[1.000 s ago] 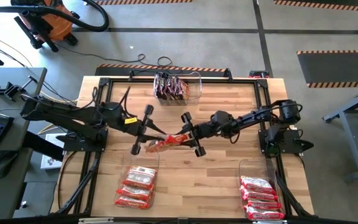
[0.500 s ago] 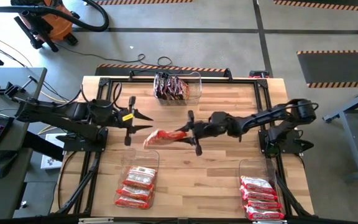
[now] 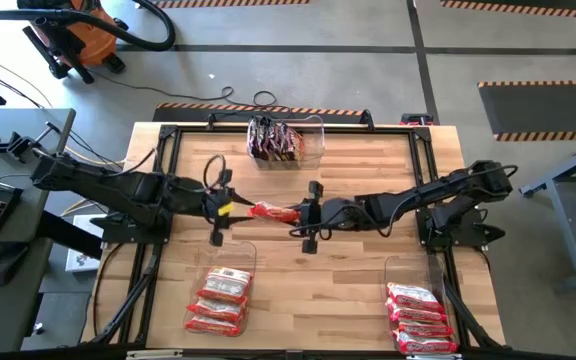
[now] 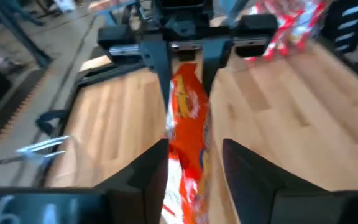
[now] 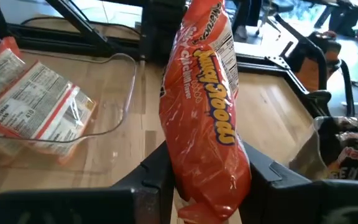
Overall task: Sort Maruchan noodles
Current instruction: Put the orange noodle pack into the bottom left transparent bin
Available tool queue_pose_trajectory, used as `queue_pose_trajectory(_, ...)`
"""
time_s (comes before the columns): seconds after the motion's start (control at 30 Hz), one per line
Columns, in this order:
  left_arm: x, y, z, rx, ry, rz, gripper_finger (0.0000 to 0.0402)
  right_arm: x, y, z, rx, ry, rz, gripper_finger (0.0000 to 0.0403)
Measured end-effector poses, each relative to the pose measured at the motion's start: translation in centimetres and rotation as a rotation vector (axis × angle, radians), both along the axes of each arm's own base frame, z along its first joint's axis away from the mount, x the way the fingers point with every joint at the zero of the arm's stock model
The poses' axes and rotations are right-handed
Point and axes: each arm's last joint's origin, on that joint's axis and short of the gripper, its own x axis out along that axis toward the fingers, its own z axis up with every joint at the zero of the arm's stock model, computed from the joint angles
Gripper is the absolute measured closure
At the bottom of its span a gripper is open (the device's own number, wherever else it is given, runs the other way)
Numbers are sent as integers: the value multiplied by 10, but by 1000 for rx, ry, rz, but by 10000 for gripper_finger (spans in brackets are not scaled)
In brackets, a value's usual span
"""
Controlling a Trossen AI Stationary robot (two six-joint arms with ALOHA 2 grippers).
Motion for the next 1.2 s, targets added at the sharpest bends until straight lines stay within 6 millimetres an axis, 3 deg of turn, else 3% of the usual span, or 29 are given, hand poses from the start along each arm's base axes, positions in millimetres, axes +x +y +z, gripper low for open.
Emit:
queue_pose_trajectory(0.2, 6, -12, 14, 100, 37, 75, 217, 2, -1, 0, 8, 32, -25, 304)
queue_pose_trajectory(0.6, 57, -28, 6, 241, 244, 77, 146, 2, -2, 0, 12, 35, -31, 304)
queue_pose_trajectory(0.9, 100, -20, 2, 272, 347, 89, 142, 4, -1, -3, 8, 43, -13, 304)
queue_pose_trajectory(1.2, 111, -8, -10, 204, 498, 61, 165, 6, -1, -5, -1, 41, 4, 304)
